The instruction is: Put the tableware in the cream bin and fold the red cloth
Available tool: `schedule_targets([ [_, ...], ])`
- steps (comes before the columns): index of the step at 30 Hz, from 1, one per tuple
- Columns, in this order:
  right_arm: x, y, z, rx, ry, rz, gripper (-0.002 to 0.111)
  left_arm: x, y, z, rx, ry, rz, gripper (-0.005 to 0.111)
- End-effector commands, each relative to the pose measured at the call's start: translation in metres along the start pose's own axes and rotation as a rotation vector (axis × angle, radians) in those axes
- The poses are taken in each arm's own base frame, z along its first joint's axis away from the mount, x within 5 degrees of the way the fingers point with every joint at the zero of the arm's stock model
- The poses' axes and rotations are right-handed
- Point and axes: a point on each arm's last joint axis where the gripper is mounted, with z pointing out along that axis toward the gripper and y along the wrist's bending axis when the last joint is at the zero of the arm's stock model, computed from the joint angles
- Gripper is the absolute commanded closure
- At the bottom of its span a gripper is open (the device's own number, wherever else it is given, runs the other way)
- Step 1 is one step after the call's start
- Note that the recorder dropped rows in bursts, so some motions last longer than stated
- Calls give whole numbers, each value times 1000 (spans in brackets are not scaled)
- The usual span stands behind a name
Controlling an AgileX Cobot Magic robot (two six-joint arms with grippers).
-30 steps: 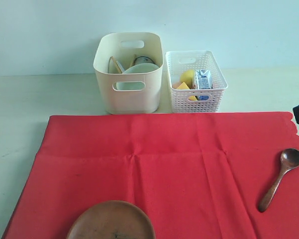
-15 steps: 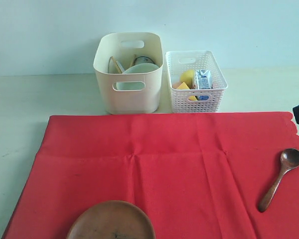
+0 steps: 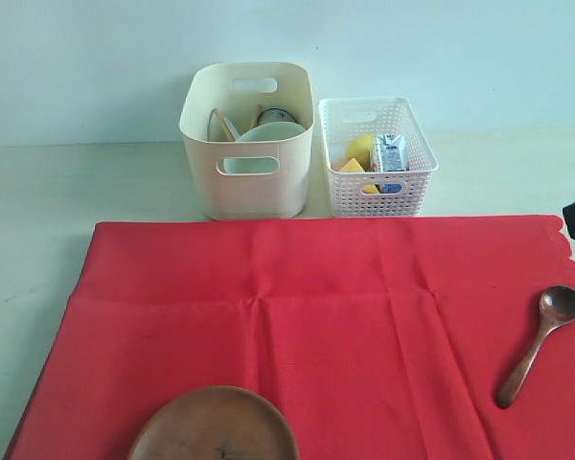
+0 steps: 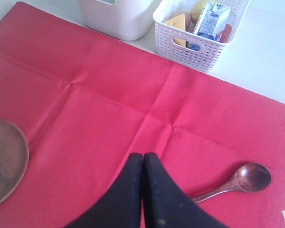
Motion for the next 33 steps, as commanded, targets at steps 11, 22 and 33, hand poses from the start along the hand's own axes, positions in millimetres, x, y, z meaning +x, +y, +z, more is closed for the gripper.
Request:
schedule_targets([
  [11,-1,0,2,1,-8,-3,108,0,0,0,5,-16,1,107],
  [22,-8,-3,25,6,12,3,108,0,0,0,5,-16,1,107],
  [33,-18,-7,62,19,14,9,108,0,0,0,5,-16,1,107],
])
